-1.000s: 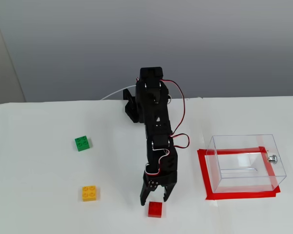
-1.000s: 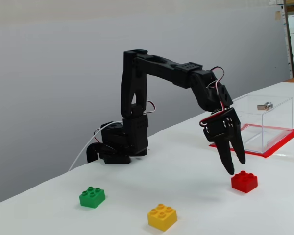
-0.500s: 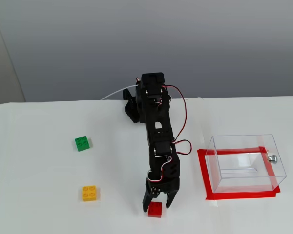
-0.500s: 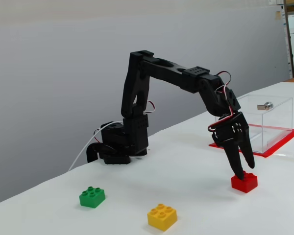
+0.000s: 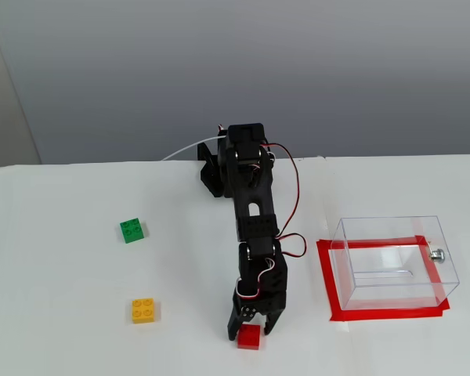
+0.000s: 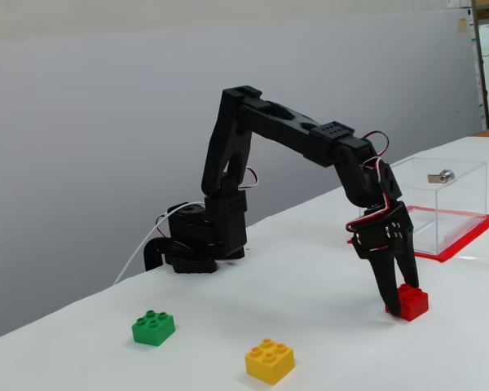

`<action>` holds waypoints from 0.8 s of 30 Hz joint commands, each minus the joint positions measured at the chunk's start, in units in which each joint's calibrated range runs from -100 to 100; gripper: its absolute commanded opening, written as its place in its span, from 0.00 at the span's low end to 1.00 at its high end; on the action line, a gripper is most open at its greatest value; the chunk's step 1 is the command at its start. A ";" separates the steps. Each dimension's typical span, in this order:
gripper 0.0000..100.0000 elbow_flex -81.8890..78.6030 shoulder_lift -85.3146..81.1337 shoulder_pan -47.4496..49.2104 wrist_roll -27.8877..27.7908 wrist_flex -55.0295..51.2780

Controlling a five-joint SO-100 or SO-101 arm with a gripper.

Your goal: Pick the red lego brick and place it into the transparent box

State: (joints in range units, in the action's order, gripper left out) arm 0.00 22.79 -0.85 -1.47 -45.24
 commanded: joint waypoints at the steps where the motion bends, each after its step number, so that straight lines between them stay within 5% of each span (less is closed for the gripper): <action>1: 0.28 1.99 0.08 0.08 -0.05 0.51; 24: 0.17 4.16 2.62 -0.51 -0.15 1.90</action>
State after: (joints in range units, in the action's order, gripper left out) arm 2.29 25.92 -0.85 -1.76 -43.70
